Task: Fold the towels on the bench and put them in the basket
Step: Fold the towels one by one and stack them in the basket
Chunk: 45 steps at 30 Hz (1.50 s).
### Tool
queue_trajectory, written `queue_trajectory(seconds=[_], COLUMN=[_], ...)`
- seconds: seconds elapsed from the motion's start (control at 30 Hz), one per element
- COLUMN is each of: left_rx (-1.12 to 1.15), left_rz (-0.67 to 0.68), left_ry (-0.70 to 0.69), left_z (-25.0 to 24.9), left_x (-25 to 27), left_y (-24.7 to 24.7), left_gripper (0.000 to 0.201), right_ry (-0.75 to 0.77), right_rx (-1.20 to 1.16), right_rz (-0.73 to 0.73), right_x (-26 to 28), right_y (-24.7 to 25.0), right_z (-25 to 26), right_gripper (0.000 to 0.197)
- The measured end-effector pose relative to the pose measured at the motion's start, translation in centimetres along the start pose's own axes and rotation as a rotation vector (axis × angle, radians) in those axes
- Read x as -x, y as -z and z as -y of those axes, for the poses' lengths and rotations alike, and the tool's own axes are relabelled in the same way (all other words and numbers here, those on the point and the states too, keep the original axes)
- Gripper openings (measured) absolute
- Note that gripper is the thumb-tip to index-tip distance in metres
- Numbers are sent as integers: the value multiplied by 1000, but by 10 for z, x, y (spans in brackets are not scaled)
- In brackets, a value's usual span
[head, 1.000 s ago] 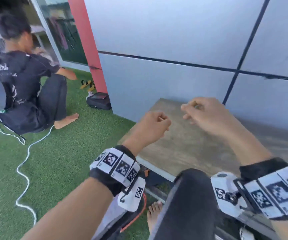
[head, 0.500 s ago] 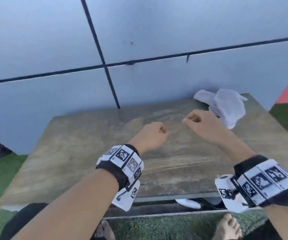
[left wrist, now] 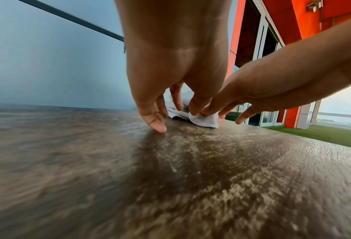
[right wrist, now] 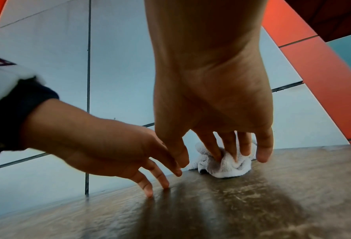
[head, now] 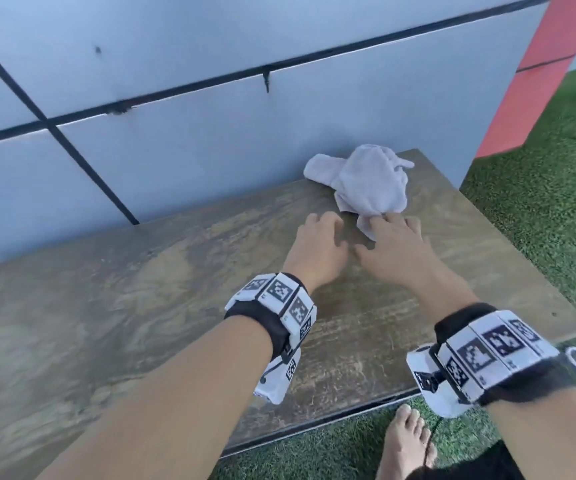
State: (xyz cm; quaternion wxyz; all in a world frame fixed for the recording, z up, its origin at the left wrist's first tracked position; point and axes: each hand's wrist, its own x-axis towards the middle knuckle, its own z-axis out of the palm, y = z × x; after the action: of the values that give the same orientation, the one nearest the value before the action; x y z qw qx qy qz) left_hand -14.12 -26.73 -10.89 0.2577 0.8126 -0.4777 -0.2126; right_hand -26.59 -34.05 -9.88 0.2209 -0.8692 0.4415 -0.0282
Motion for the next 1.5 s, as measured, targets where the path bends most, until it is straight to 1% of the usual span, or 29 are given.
queue_trajectory(seconds=[0.03,0.1,0.17,0.2,0.23,0.33,0.37,0.43,0.47,0.53,0.63,0.73,0.77,0.83,0.87,0.9,0.93,0.97,1.0,1.03,1.1,1.17,1.2,1.23,1.27,1.33,1.4,1.47,1.5], left_rx=[-9,26,31,11,7,131,143,62,31,12,123,190,211,309,405,532,672,800,892,917,731,466,355,272,223,211,200,211,240], left_rz=[-12,-34,-31,-32,-39,-170,-221,-304,-337,-373,-323,-285,-265,-158,-81,-8,49,73,50,-19,-155,-82,-55,-64,-98,-167,-245,-314,-330], left_ry=[-11,-31,-38,-48,-52,-81,-95,-142,-172,-244,-247,-220,-216,-205,-177,-147,-115,-84,-52,-34,-18,-33,-24,-18,-1,77,104,94,107], left_z=[-2,-4,-6,-7,-8,-9,-8,-3,0,1,0,0,1,1,2,2,3,6,9,13,28,42,46,53,58,69,81,85,84], left_x=[-4,-14,-23,-26,-28,-34,-34,-34,-32,-23,-8,9,14,28,35,42,49,54,58,59,58,60,62,63,67,74,87,97,101], left_y=[-4,-9,-14,-16,-16,-12,-9,-2,2,15,33,51,57,69,75,80,84,87,90,91,93,91,89,89,91,100,113,126,132], left_gripper=[43,64,78,75,65,20,13,11,14,23,35,29,26,29,33,38,43,48,49,44,29,46,49,46,38,21,44,50,50], right_ry=[10,69,168,208,238,278,284,292,298,291,225,155,144,186,198,203,205,208,221,230,291,350,361,360,346,277,203,154,132], right_rx=[8,-35,-233,-379,-516,-736,-769,-805,-787,-680,-485,-283,-254,-251,-249,-261,-301,-366,-448,-537,-738,-935,-1005,-1036,-1042,-1029,-963,-813,-734], right_rz=[-4,-91,-233,-282,-332,-479,-516,-550,-531,-401,-157,-37,-23,-33,-47,-56,-50,-36,-15,12,57,120,142,139,107,-35,-188,-264,-282], right_x=[-1,-4,-4,-1,1,5,5,4,2,-1,-1,0,-1,-2,-1,1,6,11,17,21,33,41,44,45,45,39,34,33,32], right_y=[0,3,8,13,18,32,34,37,37,35,27,16,12,11,12,14,17,21,25,28,35,40,42,44,44,41,40,42,41], right_z=[-1,-1,4,8,12,19,20,20,20,22,28,35,37,42,44,46,48,50,52,54,61,67,69,71,73,71,66,66,66], right_gripper=[51,40,27,23,21,24,26,28,33,53,71,84,81,51,36,27,24,28,34,40,45,48,47,44,40,37,44,52,51])
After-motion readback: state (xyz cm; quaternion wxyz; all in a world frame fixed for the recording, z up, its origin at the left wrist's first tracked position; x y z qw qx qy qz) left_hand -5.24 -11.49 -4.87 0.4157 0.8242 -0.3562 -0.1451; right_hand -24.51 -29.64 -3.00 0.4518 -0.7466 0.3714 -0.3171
